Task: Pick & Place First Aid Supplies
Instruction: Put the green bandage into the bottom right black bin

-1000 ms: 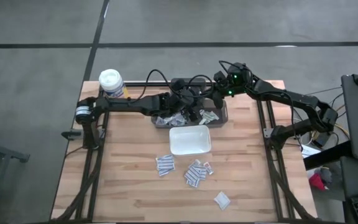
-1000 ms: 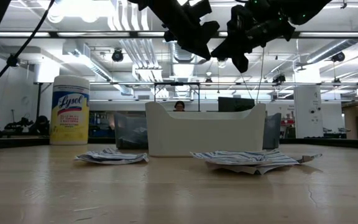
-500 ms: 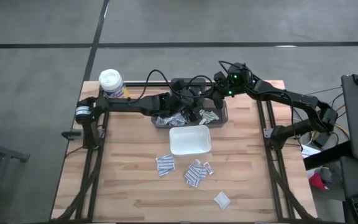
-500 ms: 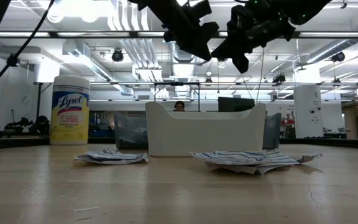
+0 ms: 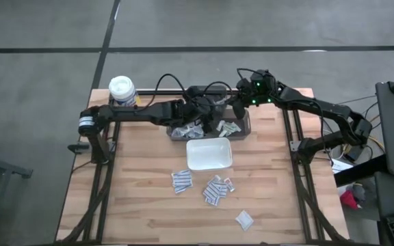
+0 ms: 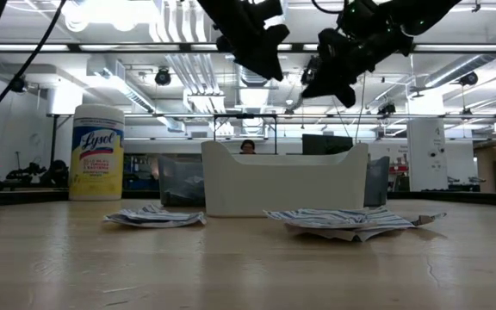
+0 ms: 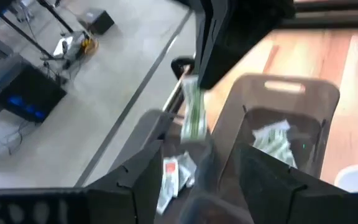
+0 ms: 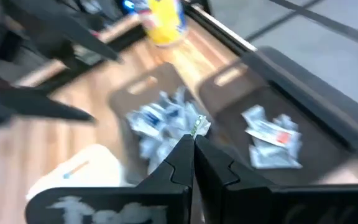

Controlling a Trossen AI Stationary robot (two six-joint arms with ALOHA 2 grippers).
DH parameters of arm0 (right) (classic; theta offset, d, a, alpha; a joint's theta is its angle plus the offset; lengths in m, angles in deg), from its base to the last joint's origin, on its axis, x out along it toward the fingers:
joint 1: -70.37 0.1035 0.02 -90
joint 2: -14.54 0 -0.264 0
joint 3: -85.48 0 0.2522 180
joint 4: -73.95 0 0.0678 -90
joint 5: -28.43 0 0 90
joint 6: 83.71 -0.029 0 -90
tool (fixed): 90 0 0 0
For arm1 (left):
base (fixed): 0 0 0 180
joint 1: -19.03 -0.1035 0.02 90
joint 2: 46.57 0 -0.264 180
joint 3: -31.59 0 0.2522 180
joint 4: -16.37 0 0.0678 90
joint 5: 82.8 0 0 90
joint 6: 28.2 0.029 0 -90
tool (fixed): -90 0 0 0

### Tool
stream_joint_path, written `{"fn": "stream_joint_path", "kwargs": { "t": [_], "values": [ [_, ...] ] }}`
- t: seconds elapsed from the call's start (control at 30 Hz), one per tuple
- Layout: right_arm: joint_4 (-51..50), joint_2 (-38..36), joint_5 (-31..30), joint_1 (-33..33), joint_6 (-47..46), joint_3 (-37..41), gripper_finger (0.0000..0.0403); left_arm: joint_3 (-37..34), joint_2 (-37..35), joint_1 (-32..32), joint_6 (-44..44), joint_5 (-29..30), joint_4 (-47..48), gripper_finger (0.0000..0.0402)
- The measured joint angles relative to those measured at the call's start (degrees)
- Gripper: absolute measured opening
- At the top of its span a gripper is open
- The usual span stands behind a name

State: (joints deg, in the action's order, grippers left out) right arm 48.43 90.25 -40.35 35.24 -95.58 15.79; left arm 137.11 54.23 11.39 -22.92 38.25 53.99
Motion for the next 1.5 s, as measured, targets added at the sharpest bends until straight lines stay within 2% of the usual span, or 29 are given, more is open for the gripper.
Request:
{"fn": "stream_joint_path", "kwargs": {
  "t": [0.13, 0.27, 0.5, 0.67, 1.0, 1.23, 1.5],
  "values": [
    [-3.91, -0.23, -2.03, -0.54, 4.42, 0.00, 0.0008, -0.06, -0.90, -0.17, -2.54, 0.06, 6.79, 0.0197],
    [-10.56, -0.42, -1.96, -0.56, 14.65, -0.80, 0.0008, -0.38, -0.90, -0.39, -6.27, 0.06, 13.07, 0.0197],
    [-22.24, -0.44, -1.95, -0.57, 31.30, -3.41, 0.0008, -6.27, -1.95, -0.39, -12.12, -0.33, 13.42, 0.0197],
    [-24.09, -0.43, -1.91, -0.51, 35.54, -2.34, 0.0008, -12.94, -4.67, -0.39, -18.45, -0.39, 13.04, 0.0197],
    [-24.28, 6.64, -1.70, -0.51, 35.77, -1.05, 0.0008, -27.00, -15.39, -0.37, -28.60, -0.36, 8.72, 0.0197],
    [-24.01, 11.74, -1.66, -0.51, 32.53, -1.05, 0.0008, -35.91, -23.07, -0.37, -34.46, -0.31, 7.19, 0.0197],
    [-20.31, 13.74, -1.52, -0.56, 18.65, -1.05, 0.0008, -42.32, -26.89, -0.37, -38.92, -0.32, 4.26, 0.0197]
  ]
}}
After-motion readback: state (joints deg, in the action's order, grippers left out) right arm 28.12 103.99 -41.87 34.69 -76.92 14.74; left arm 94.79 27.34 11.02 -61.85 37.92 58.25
